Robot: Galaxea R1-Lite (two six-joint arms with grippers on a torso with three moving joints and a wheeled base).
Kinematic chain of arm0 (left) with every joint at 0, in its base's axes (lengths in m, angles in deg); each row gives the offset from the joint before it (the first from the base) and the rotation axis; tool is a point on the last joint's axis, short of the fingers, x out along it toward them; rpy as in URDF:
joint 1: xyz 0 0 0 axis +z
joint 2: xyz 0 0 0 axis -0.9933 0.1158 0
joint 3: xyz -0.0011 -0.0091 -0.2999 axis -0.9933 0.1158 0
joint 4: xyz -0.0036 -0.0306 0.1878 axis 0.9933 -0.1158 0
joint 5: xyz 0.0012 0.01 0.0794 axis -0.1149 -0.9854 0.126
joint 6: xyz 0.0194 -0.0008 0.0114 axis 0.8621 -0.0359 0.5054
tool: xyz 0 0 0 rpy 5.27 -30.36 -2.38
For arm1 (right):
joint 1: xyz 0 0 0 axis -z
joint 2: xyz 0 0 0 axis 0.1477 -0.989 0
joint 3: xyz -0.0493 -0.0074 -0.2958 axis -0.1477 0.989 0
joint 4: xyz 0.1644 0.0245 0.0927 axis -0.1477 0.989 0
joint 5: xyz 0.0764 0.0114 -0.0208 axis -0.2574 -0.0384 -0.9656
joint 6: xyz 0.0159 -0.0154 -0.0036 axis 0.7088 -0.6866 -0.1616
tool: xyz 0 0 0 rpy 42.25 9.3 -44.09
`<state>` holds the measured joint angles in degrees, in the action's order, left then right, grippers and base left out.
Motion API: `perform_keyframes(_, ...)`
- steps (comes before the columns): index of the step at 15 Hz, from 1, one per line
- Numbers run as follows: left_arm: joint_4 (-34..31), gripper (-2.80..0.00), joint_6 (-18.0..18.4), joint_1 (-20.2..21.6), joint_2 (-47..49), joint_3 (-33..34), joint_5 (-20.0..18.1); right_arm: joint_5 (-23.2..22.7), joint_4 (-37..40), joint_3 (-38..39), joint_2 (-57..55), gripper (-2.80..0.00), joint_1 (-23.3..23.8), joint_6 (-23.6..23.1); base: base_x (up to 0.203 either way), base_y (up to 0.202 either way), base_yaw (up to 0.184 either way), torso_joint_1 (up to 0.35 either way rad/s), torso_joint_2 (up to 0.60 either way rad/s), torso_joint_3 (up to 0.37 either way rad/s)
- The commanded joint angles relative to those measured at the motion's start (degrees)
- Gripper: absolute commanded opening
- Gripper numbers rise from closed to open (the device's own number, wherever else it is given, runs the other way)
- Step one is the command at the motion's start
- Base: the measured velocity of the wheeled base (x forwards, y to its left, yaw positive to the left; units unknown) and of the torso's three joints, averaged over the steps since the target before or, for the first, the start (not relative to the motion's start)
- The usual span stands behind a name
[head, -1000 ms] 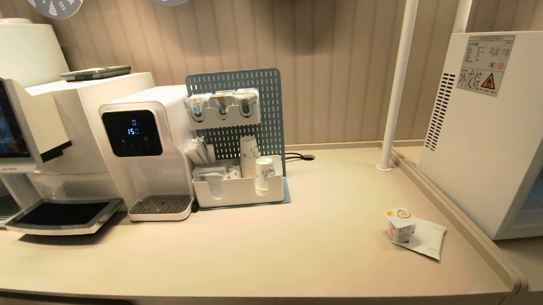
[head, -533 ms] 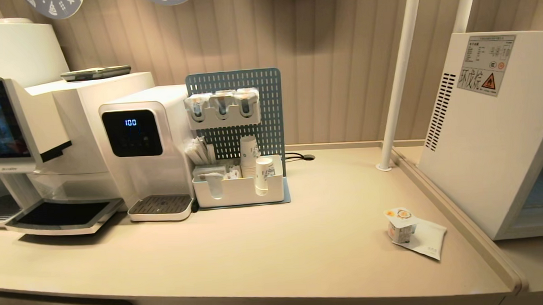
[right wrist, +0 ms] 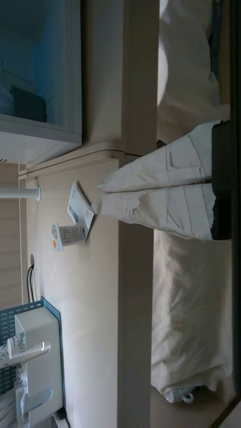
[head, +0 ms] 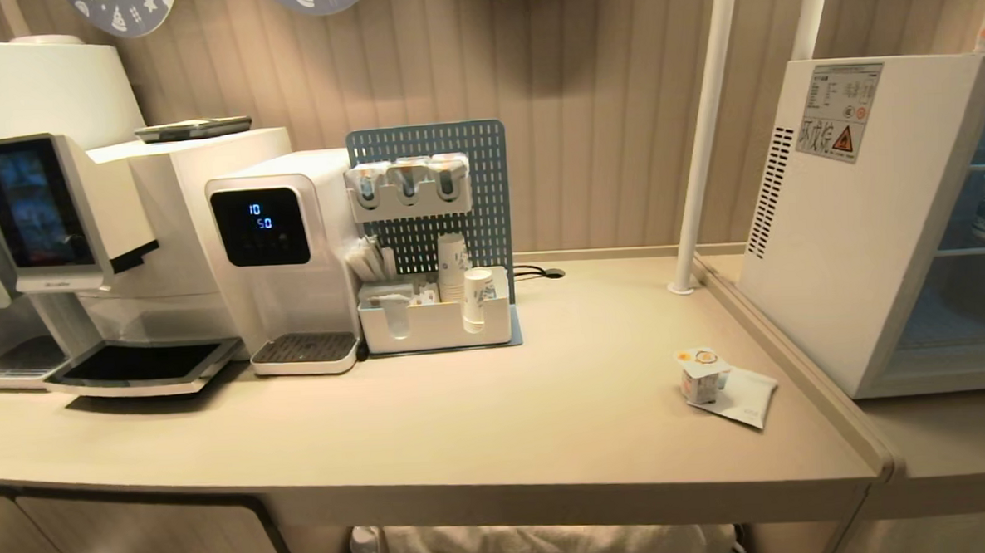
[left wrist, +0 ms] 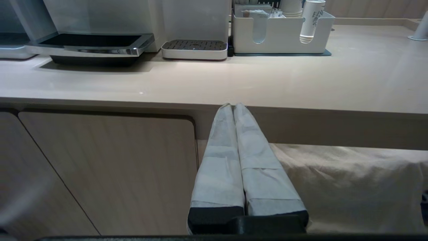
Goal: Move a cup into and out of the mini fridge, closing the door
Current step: Close the freezer door
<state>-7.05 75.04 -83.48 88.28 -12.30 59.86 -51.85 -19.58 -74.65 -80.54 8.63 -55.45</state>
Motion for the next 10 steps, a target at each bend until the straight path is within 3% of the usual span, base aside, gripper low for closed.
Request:
perform_keyframes(1,0.0,-2.8,0.0,0.0,0.0,0.1,0.0,0.0,0.0,0.0,0.0,-2.8,0.0,-0.1,-0.196,0.0,0.003,0.002,0.0,0.002)
perform_keyframes(6,0.0,-2.8,0.0,0.0,0.0,0.1,0.0,0.1,0.0,0.0,0.0,-2.8,0.0,0.1,-0.189,0.0,0.001,0.001,0.0,0.002)
perform_keyframes(10,0.0,-2.8,0.1,0.0,0.0,0.2,0.0,0.1,0.0,0.0,0.0,-2.8,0.0,0.3,-0.029,0.0,0.003,0.001,0.0,0.001)
